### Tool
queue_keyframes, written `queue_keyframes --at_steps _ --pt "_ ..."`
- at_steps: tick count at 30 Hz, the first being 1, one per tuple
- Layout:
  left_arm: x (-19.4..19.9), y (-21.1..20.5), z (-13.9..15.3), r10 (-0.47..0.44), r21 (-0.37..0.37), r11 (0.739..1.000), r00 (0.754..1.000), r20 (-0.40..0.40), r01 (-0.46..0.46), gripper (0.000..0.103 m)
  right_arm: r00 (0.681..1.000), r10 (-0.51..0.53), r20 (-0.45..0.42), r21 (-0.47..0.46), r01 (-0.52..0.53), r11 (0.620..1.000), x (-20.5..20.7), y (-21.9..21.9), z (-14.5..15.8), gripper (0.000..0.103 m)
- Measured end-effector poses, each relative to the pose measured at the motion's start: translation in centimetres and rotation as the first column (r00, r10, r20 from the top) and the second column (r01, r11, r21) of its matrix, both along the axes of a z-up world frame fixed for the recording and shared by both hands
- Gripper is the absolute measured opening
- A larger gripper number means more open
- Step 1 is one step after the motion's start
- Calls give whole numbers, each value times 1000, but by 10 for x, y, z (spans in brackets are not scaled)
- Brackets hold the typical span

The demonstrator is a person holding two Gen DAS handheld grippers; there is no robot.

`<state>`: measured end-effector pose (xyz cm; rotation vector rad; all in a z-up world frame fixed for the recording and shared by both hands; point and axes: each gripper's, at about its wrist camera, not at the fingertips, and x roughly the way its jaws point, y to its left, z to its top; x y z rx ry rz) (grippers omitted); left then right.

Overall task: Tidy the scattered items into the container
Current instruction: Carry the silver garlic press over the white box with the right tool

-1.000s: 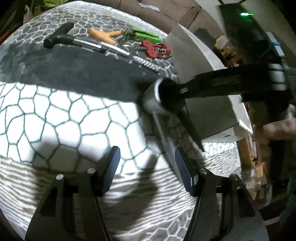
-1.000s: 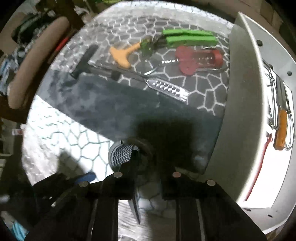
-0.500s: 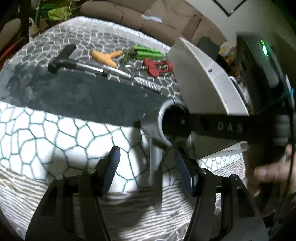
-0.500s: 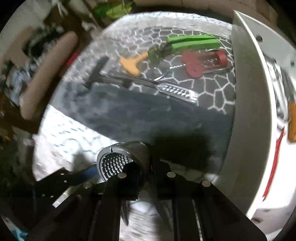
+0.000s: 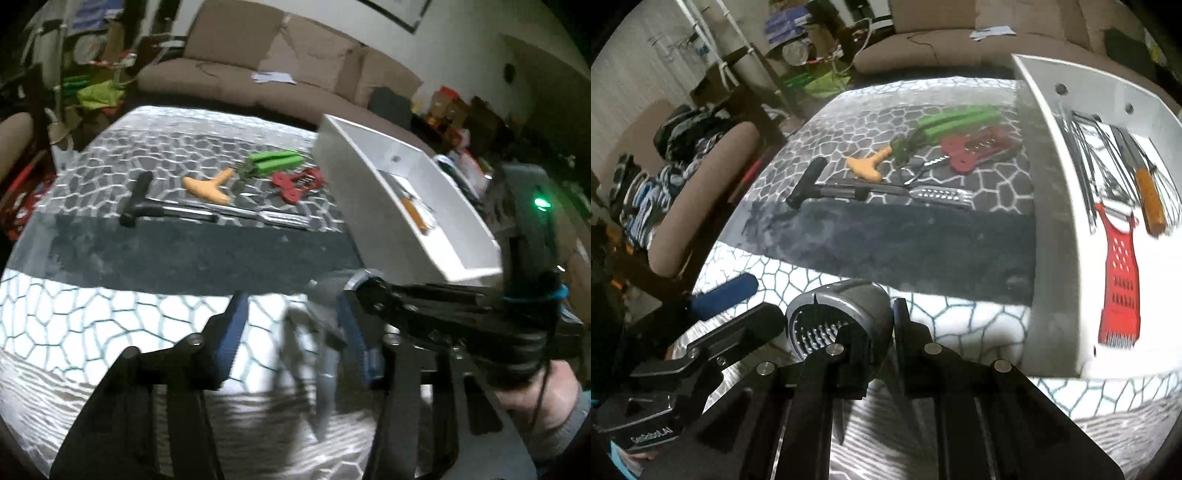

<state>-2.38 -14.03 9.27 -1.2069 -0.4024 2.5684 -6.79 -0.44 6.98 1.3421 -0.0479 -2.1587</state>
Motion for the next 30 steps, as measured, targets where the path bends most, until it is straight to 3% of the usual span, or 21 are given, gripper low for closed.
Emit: queue_keyframes --at_steps 5,9,13,18,24,30 --pt "8 22 2 -81 -62 995 997 -18 80 45 1000 3 17 -49 -3 999 4 7 5 10" --pt "7 30 -2 -107 -71 992 994 -9 106 26 1000 13 23 -60 -11 998 11 8 8 10" --pt "8 38 -2 -119 -117 986 993 -24 116 22 1000 8 12 -54 -8 998 16 8 8 10" --pt "9 37 -1 -117 -50 992 992 -41 115 21 999 -50 -18 -57 49 997 24 16 16 11" --pt "33 48 35 -107 -90 991 985 -134 96 20 991 -94 -91 -132 82 988 50 31 49 12" --pt "40 75 76 -142 -116 985 979 -149 125 20 986 -114 -119 -163 94 982 60 61 86 12"
